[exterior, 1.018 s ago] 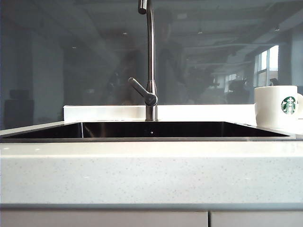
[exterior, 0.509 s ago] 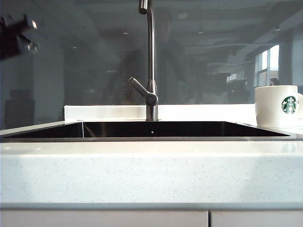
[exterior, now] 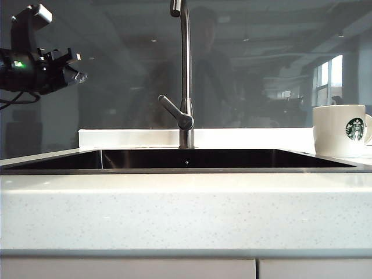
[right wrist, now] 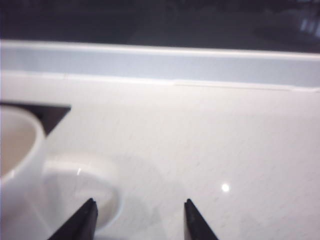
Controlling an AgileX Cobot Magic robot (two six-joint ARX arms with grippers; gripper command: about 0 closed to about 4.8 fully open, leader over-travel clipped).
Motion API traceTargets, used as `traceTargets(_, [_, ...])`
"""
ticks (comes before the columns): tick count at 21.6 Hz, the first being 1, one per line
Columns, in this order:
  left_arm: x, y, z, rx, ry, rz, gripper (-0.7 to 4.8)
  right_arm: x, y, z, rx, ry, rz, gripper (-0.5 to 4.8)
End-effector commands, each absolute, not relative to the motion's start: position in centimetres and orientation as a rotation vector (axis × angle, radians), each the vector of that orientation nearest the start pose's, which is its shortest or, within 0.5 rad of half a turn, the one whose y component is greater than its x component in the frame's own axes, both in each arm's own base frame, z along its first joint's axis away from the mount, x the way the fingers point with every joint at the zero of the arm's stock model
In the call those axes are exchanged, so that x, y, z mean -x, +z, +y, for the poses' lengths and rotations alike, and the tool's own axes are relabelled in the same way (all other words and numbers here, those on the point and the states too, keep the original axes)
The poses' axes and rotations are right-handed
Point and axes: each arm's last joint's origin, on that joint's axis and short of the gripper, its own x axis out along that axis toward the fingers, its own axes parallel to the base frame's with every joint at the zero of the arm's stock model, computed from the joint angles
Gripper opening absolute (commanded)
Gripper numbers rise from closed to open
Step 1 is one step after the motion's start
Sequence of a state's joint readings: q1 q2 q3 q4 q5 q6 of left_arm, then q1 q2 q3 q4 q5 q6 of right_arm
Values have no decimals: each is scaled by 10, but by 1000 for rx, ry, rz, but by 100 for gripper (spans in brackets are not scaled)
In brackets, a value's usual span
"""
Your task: Pick up the mug next to the sink, go to the faucet to get some water, pour the water into the sink, and finally put the mug back to its place.
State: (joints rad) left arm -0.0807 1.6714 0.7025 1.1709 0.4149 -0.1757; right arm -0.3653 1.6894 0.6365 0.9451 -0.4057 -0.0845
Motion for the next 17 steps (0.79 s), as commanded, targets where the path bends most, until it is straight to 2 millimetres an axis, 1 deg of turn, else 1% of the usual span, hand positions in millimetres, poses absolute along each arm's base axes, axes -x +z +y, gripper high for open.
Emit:
traceTargets(1, [-329, 223, -38, 131, -517, -190, 0, -305, 169, -100, 66, 65, 95, 239])
traceTargets(11, [-331, 224, -39, 130, -536, -186, 0, -310, 158, -98, 71, 65, 86, 239])
traceTargets(15, [-331, 222, -40, 129, -568, -169, -1, -323, 158, -99, 77, 76, 68, 239])
traceTargets(16, [-331, 222, -40, 129, -569, -165, -1, -329, 161, -98, 82, 85, 56, 238])
traceTargets(17, [-331, 222, -40, 129, -570, -164, -1, -331, 163, -98, 83, 86, 52, 238])
